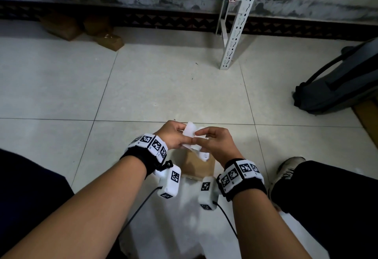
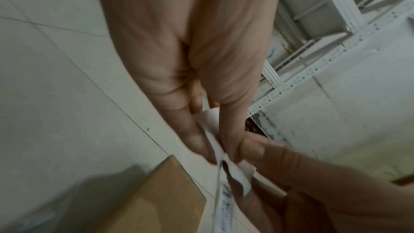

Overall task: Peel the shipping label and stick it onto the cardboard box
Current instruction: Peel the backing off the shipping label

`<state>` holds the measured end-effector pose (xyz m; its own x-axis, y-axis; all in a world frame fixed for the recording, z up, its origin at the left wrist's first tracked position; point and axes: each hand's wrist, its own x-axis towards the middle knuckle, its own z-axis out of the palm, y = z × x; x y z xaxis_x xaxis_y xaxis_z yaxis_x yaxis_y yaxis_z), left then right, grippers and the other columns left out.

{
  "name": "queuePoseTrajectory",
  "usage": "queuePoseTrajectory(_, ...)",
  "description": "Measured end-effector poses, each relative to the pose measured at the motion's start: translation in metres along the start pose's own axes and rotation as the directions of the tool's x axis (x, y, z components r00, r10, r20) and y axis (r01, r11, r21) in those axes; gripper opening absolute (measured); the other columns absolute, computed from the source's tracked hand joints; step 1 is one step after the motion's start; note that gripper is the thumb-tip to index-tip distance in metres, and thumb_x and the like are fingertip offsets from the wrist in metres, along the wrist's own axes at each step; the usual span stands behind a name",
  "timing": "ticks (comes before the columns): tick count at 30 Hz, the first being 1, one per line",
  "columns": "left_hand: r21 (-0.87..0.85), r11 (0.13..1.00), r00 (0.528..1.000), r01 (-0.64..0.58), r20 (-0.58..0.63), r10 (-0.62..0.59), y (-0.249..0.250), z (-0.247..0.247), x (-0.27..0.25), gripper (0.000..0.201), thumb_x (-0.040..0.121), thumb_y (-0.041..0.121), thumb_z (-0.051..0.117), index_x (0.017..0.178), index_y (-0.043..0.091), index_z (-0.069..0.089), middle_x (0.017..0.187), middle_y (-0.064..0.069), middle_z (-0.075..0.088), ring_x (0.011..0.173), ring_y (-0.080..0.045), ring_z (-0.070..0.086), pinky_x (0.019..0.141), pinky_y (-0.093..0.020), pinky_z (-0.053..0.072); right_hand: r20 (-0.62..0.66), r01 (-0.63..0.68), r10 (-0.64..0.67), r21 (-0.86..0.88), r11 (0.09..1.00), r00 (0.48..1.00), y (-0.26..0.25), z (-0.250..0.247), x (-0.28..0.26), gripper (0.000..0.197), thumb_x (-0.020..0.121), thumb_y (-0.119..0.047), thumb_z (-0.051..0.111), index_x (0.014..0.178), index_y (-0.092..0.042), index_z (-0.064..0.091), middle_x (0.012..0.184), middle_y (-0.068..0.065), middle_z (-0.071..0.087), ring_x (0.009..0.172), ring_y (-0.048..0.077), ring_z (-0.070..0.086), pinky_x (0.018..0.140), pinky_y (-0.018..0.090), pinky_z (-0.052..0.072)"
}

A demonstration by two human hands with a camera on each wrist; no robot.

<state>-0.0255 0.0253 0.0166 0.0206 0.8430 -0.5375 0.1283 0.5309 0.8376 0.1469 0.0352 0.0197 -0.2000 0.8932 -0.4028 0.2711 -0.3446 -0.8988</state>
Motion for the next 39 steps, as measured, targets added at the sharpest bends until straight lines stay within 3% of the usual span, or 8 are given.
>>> queuePoseTrajectory(4, 0.046, 0.999, 1.000, 0.000, -0.027, 0.002, -0.004, -0.004, 0.003, 0.027, 0.072, 0.009, 0.086, 0.097, 0.002, 0.078, 0.094, -0.017, 0.077, 0.084, -0.022, 0.072, 0.077, -0.031, 0.060, 0.026, 0.049, -0.046, -0.103, 0.994, 0.999, 0.003, -0.003, 0.000, 0.026, 0.067, -0.011, 0.088, 0.090, -0.016, 0.079, 0.078, 0.005, 0.067, 0.067, 0.013, 0.063, 0.075, 0.041, 0.060)
queuePoseTrajectory(9, 0.014, 0.999, 0.999, 0.044, -0.012, -0.044, -0.013, -0.011, 0.008, 0.069, 0.057, 0.028, 0.093, 0.107, -0.013, 0.067, 0.096, -0.012, 0.061, 0.089, -0.019, 0.067, 0.069, -0.023, 0.061, 0.093, 0.098, -0.086, -0.139, 0.985, 0.992, 0.004, -0.008, 0.002, 0.027, 0.067, -0.012, 0.085, 0.094, -0.014, 0.080, 0.066, -0.002, 0.066, 0.068, 0.012, 0.061, 0.078, 0.035, 0.057)
queuePoseTrajectory(12, -0.048, 0.995, 0.996, 0.086, -0.021, -0.087, -0.014, -0.012, 0.007, 0.054, 0.063, 0.017, 0.092, 0.108, -0.006, 0.071, 0.111, -0.012, 0.069, 0.093, -0.015, 0.072, 0.061, -0.017, 0.056, 0.174, 0.064, -0.045, -0.101, 0.993, 0.984, 0.001, -0.014, 0.002, 0.026, 0.078, 0.003, 0.078, 0.103, -0.005, 0.076, 0.058, -0.006, 0.061, 0.060, 0.008, 0.059, 0.067, 0.025, 0.054)
queuePoseTrajectory(16, -0.055, 0.993, 0.995, 0.102, 0.011, -0.101, -0.009, -0.013, 0.001, 0.036, 0.070, 0.009, 0.087, 0.101, -0.004, 0.075, 0.091, -0.006, 0.075, 0.075, -0.009, 0.073, 0.057, -0.016, 0.056, 0.218, 0.040, -0.020, -0.088, 0.995, 0.976, 0.004, -0.020, 0.004, 0.026, 0.081, 0.006, 0.074, 0.105, -0.005, 0.075, 0.060, -0.007, 0.063, 0.064, 0.013, 0.060, 0.072, 0.028, 0.055)
queuePoseTrajectory(22, -0.122, 0.977, 0.984, 0.173, -0.027, -0.177, -0.015, -0.027, -0.002, 0.040, 0.069, 0.001, 0.086, 0.106, -0.009, 0.072, 0.102, -0.014, 0.077, 0.076, -0.014, 0.076, 0.061, -0.020, 0.059, 0.263, 0.027, 0.004, -0.112, 0.993, 0.965, 0.009, -0.019, 0.003, 0.026, 0.082, 0.009, 0.073, 0.106, 0.000, 0.074, 0.060, -0.014, 0.070, 0.055, 0.003, 0.063, 0.067, 0.022, 0.056)
queuePoseTrajectory(25, -0.096, 0.978, 0.981, 0.187, -0.035, -0.191, -0.019, -0.030, -0.003, 0.038, 0.069, 0.001, 0.086, 0.104, -0.007, 0.073, 0.100, -0.014, 0.077, 0.075, -0.013, 0.076, 0.060, -0.019, 0.059, 0.244, 0.027, 0.001, -0.111, 0.993, 0.970, 0.014, -0.017, 0.002, 0.025, 0.078, 0.009, 0.076, 0.102, -0.001, 0.076, 0.087, 0.007, 0.076, 0.059, 0.012, 0.062, 0.067, 0.027, 0.056)
queuePoseTrajectory(30, 0.017, 0.983, 0.982, 0.184, -0.042, -0.183, -0.027, -0.030, 0.000, 0.032, 0.068, 0.002, 0.087, 0.097, -0.006, 0.076, 0.099, -0.021, 0.076, 0.080, -0.022, 0.074, 0.070, -0.028, 0.063, 0.228, 0.030, 0.024, -0.231, 0.972, 0.973, 0.022, -0.014, 0.004, 0.025, 0.077, 0.010, 0.075, 0.093, -0.009, 0.077, 0.049, -0.010, 0.048, 0.048, 0.006, 0.048, 0.067, 0.029, 0.056)
queuePoseTrajectory(39, 0.074, 0.973, 0.976, 0.217, -0.016, -0.216, -0.023, -0.039, 0.004, 0.026, 0.068, 0.006, 0.088, 0.092, 0.001, 0.079, 0.099, -0.021, 0.077, 0.098, -0.031, 0.074, 0.093, -0.042, 0.057, 0.177, 0.019, 0.025, -0.241, 0.970, 0.984, 0.024, -0.013, 0.004, 0.025, 0.079, 0.008, 0.073, 0.092, -0.012, 0.079, 0.056, -0.002, 0.051, 0.059, 0.017, 0.057, 0.075, 0.040, 0.063)
